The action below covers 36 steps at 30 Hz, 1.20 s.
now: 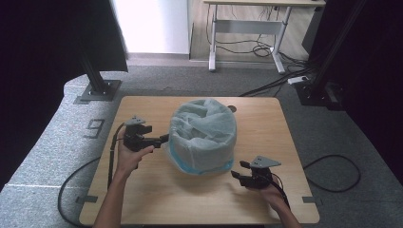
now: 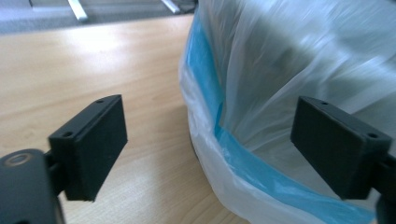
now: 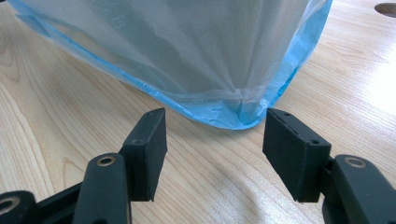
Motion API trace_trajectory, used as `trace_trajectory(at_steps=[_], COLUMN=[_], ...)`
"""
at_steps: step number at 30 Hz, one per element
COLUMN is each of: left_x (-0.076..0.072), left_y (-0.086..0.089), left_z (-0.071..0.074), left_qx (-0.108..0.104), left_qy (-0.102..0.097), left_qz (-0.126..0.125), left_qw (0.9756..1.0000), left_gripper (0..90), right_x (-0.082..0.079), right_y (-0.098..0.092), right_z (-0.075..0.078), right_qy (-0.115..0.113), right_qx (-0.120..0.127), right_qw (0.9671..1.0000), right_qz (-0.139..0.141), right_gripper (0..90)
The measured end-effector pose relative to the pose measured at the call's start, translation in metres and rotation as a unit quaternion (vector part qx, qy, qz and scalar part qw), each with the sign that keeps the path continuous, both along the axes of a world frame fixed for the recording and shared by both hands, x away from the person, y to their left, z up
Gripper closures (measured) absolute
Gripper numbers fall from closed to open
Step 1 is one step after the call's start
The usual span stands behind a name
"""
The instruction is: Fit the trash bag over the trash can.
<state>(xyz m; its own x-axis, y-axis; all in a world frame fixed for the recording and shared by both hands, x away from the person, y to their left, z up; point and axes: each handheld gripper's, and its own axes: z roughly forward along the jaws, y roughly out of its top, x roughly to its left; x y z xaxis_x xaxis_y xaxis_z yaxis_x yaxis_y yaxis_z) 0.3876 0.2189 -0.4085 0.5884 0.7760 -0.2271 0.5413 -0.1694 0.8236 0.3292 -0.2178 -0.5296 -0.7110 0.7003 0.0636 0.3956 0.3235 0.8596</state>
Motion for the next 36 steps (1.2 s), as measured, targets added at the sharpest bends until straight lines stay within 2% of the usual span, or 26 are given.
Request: trace_trajectory(at_steps=[2,7,12,15,19,24,29,32,36], left_x=[-0.003,-0.009,-0.002,0.006,0.017,0.033,0.046,0.053,0.061], left_y=[0.002,-0.001,-0.022,-0.040,-0.063,-0.088,-0.111,-0.124,-0.137], left_z=[0.008,0.036,0.063,0.073,0.076,0.073,0.071,0.074,0.075], left_qx=[-0.002,-0.007,-0.004,0.006,0.023,0.036,0.057,0.064,0.073], left_qy=[-0.006,-0.018,-0.021,-0.023,-0.022,-0.005,0.003,0.001,0.005], left_qz=[-0.005,-0.039,-0.091,-0.110,-0.128,-0.143,-0.160,-0.171,-0.179], left_qw=[1.0000,0.9991,0.9956,0.9936,0.9913,0.9890,0.9854,0.9832,0.9812], left_gripper=[13.1,14.3,14.6,15.1,16.0,17.6,19.5,20.1,20.7], right_x=[0.000,0.001,0.002,0.000,-0.001,0.000,0.003,0.004,0.004], right_y=[0.000,-0.001,-0.004,-0.007,-0.010,-0.015,-0.022,-0.026,-0.028], right_z=[0.000,0.000,-0.001,0.000,0.003,0.006,0.007,0.008,0.007], right_qy=[0.000,0.002,0.004,0.004,-0.001,-0.003,0.002,0.007,0.011], right_qx=[0.000,0.001,0.003,0.007,0.011,0.021,0.039,0.048,0.048], right_qw=[1.0000,1.0000,1.0000,1.0000,0.9999,0.9998,0.9992,0.9987,0.9987], right_qz=[0.000,-0.002,-0.003,0.001,0.004,-0.001,-0.008,-0.014,-0.016], right_gripper=[38.8,39.0,39.4,39.5,39.5,39.4,38.8,38.6,38.5])
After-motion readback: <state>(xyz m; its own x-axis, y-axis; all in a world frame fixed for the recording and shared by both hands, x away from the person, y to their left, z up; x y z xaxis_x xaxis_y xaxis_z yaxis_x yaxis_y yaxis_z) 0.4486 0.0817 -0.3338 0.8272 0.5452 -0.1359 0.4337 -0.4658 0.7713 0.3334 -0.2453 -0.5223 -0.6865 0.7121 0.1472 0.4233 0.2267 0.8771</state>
